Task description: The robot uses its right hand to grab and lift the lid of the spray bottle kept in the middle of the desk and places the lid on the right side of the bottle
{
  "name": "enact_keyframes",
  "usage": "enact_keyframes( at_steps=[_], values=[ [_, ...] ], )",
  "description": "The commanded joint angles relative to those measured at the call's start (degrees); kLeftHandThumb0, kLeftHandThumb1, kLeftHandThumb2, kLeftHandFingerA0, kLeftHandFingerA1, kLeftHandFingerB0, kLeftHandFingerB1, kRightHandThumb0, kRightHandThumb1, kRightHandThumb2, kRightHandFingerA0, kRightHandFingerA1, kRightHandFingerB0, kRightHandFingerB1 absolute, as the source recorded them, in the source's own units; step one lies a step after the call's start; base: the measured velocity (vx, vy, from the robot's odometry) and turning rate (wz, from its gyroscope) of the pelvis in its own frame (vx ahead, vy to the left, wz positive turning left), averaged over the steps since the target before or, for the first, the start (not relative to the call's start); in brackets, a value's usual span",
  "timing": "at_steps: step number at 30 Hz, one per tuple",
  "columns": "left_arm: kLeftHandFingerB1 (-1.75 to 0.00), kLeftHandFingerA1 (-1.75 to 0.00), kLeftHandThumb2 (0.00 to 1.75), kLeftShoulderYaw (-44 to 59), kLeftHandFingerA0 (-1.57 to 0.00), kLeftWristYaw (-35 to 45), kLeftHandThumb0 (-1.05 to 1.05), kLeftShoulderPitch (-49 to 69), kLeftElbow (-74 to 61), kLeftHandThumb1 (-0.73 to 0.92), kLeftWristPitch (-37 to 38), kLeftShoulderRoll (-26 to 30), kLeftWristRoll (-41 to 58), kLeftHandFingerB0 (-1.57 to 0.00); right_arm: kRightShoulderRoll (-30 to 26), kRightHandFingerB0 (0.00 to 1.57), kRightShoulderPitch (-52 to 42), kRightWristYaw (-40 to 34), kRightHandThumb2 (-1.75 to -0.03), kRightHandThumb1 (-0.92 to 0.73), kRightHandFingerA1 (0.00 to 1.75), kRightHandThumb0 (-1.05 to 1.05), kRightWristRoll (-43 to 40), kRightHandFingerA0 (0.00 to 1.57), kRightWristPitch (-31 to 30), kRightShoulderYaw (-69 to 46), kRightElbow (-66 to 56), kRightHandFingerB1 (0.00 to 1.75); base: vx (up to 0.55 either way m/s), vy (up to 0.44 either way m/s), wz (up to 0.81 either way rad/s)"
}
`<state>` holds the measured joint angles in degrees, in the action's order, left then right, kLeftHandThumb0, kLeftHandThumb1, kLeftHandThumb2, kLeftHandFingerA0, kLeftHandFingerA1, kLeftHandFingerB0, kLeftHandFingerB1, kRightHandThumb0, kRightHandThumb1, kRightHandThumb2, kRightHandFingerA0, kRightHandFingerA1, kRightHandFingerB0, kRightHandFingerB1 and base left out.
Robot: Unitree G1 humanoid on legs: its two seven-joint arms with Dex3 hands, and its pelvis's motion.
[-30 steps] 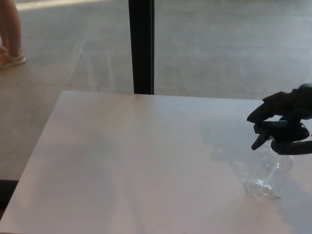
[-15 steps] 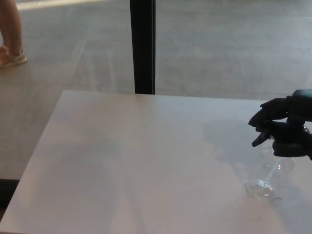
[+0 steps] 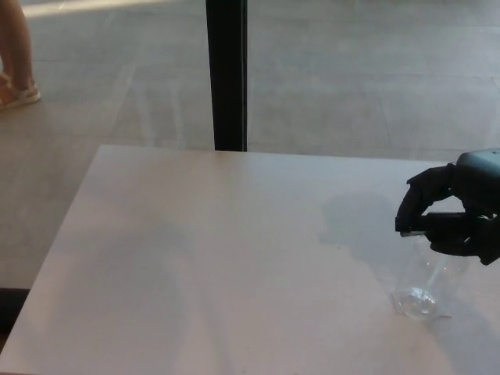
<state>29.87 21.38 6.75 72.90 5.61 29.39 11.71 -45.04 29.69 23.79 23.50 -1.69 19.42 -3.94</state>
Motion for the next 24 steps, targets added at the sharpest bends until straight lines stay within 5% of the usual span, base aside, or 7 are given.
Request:
enact_keyframes(
  at_steps=[1,2,5,15,16,18,24],
  values=[
    [-0.39,-0.51,0.67,0.0,-0.56,0.5,-0.92,1.3,0.8,0.90,1.6,0.7,0.6,-0.39,0.0,0.98,-4.8,-22.3,-0.65,-0.64,1.64,-0.31,14.8,0.92,13.2,0.1,4.1,0.77,0.00,0.000,0.00],
    [-0.51,-0.60,1.14,0.0,-0.50,0.8,-0.98,1.4,0.7,0.76,1.6,0.7,0.7,-0.34,0.1,0.99,-4.6,-22.6,-0.67,-0.65,1.63,-0.31,15.1,0.92,13.4,0.4,4.7,0.76,0.00,0.000,0.00],
    [-0.39,-0.52,0.67,-0.1,-0.56,0.7,-0.93,1.3,0.8,0.90,1.5,0.7,0.6,-0.39,-0.2,0.94,-5.0,-24.0,-0.65,-0.68,1.70,-0.36,15.5,0.91,14.5,0.4,5.7,0.85,0.00,0.000,0.00],
    [-0.39,-0.50,0.67,-0.1,-0.55,0.3,-0.92,1.5,0.7,0.91,1.4,0.9,0.6,-0.39,0.7,0.89,-3.1,-18.4,-0.92,-0.67,1.49,-0.21,6.2,0.94,16.8,-4.7,7.2,0.93,0.00,0.000,0.00],
    [-0.51,-0.59,1.14,-0.2,-0.49,0.3,-0.99,1.6,0.7,0.76,1.7,0.9,0.5,-0.34,1.4,0.87,-1.8,-16.2,-0.95,-0.68,1.61,-0.20,3.0,0.89,16.2,-6.5,7.5,1.00,0.00,0.000,0.00],
    [-0.51,-0.59,1.15,-0.1,-0.50,0.5,-0.99,1.4,0.7,0.77,1.5,0.9,0.7,-0.34,2.1,0.87,0.8,-11.5,-0.93,-0.65,1.67,-0.18,-0.2,0.89,13.2,-9.1,6.9,0.99,0.00,0.000,0.00],
    [-0.39,-0.49,0.68,0.1,-0.57,0.3,-0.92,1.1,0.9,0.91,1.5,0.7,1.1,-0.39,4.0,0.92,7.3,-7.1,-1.01,-0.59,1.43,-0.19,-4.3,1.01,9.9,-13.8,9.1,0.95,0.00,0.000,0.00]
  ],
)
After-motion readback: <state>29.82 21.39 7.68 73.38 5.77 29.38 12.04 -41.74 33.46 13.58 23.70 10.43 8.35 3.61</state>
